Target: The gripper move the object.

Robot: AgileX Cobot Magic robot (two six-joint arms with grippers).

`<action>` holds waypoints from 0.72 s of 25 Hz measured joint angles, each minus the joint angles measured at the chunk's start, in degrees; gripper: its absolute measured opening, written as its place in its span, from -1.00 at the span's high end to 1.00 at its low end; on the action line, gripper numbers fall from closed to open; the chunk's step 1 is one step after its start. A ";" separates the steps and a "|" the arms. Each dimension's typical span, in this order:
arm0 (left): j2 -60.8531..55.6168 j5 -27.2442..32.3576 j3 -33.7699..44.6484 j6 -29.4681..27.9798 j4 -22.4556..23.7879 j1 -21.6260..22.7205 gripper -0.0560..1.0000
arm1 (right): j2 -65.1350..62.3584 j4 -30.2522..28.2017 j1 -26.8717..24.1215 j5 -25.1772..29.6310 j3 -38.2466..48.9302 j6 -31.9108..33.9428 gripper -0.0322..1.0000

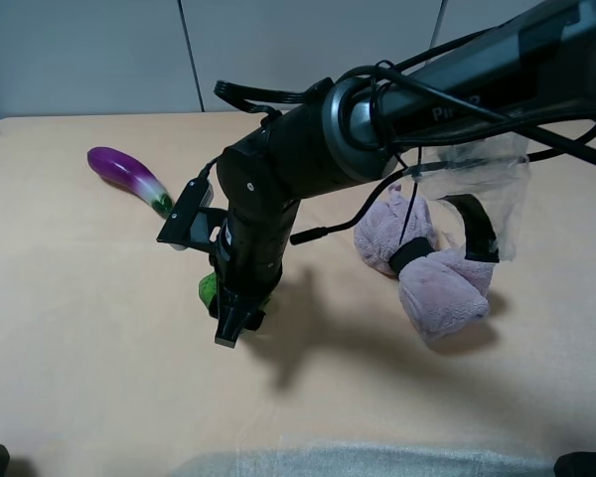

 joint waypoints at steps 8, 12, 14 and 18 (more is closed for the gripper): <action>0.00 0.00 0.00 0.00 0.00 0.00 -0.91 | -0.46 0.00 0.00 0.59 0.00 0.00 0.00; 0.00 0.00 0.00 0.00 0.00 0.00 -0.91 | -2.01 0.00 0.00 1.83 0.00 0.00 0.00; 0.00 0.00 0.00 0.00 0.00 0.00 -0.91 | -2.45 0.00 0.00 2.37 0.00 0.27 0.00; 0.00 0.00 0.00 0.00 0.00 0.00 -0.91 | -2.86 0.00 0.00 4.64 -0.85 0.85 0.00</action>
